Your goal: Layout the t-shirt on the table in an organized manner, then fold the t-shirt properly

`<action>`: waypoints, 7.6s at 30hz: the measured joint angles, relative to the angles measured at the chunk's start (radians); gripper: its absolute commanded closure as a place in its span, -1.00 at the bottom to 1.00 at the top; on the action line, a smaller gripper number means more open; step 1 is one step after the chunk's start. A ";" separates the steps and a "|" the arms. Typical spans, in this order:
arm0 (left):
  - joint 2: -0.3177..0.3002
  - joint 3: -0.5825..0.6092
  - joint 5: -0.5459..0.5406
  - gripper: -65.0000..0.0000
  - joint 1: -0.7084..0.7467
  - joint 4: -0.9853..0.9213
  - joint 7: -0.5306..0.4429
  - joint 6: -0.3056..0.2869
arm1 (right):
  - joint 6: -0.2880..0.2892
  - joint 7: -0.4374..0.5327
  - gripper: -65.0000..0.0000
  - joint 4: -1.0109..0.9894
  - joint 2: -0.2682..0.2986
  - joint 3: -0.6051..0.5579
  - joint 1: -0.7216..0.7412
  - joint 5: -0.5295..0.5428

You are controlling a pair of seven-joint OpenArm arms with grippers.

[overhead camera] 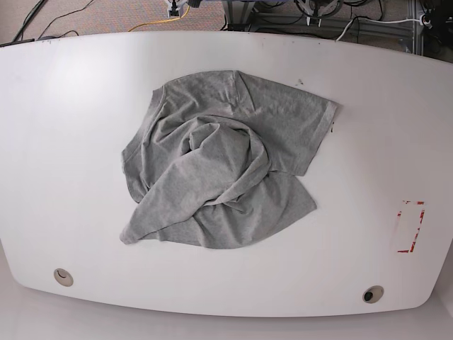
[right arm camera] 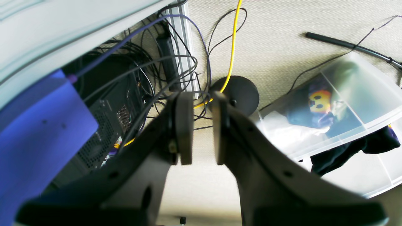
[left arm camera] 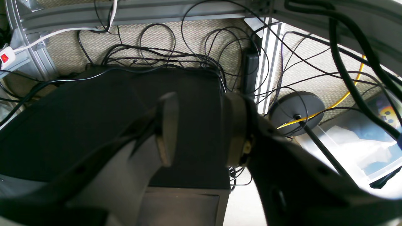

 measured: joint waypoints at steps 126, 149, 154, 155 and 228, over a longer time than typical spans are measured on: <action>-0.025 0.002 -0.004 0.29 0.091 0.141 -0.027 -0.044 | -0.003 0.096 0.83 0.066 -0.014 -0.002 -0.036 -0.004; -0.032 0.000 -0.004 0.29 0.246 0.357 -0.019 -0.040 | -0.003 0.173 0.83 0.393 -0.014 -0.002 -0.275 -0.007; -0.032 0.000 -0.004 0.29 0.325 0.493 -0.018 -0.041 | -0.003 0.162 0.83 0.471 -0.014 -0.002 -0.349 -0.007; -0.032 0.000 -0.004 0.29 0.339 0.506 -0.019 -0.041 | -0.003 0.164 0.83 0.491 -0.014 -0.002 -0.360 -0.007; -0.142 -0.117 -0.004 0.29 1.065 1.796 0.000 -0.045 | -0.003 -0.043 0.82 1.925 -0.091 0.001 -1.044 -0.003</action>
